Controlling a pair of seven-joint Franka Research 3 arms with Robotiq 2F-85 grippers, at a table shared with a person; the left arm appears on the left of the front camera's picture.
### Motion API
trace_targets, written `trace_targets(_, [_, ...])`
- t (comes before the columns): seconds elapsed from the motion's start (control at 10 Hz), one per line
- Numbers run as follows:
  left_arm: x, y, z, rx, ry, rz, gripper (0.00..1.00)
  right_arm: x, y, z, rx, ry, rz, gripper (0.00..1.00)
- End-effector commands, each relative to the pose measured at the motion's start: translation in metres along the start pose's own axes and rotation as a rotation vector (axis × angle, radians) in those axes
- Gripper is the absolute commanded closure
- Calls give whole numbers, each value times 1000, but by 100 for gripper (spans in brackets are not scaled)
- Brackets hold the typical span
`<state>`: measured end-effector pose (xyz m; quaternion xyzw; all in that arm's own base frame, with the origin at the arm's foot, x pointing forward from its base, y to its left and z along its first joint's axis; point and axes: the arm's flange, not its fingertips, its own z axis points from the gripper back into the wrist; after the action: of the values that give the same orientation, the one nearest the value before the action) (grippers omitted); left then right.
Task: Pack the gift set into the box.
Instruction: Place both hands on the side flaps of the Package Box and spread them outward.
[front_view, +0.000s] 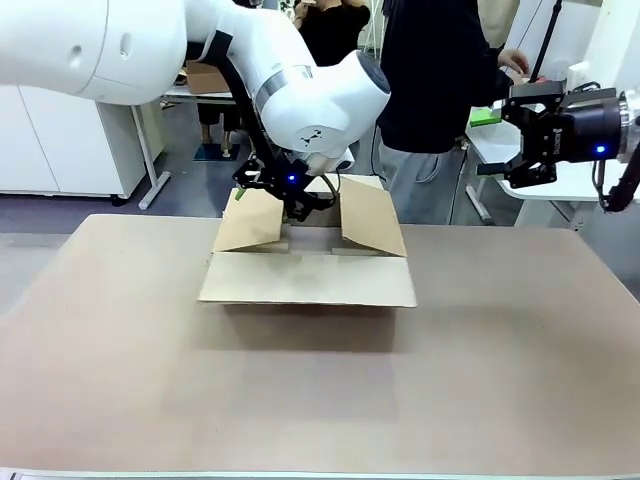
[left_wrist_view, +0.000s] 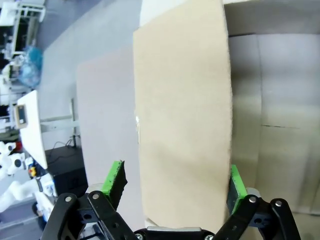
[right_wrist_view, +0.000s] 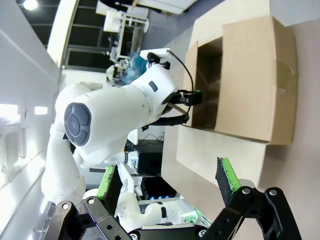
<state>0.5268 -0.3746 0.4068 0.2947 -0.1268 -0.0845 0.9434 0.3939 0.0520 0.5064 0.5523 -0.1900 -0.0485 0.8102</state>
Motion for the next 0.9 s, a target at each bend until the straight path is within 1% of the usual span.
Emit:
trace_targets(0.0, [-13,8,-1,65,2,37,0,2,1,-3,26,-7,-2,0])
trace_targets(0.4, [-12,35,21,48,-70,98,0,2,1,-3,26,-7,-2,0])
trace_targets(0.6, [-6,60,25,46,-90,150,0,2,1,-3,26,-7,-2,0])
trace_targets(0.7, [-3,73,22,-16,-90,151,0,2,1,-3,26,-7,-2,0])
trace_targets(0.8, [-1,85,17,-103,-82,125,0,2,1,-3,26,-7,-2,0])
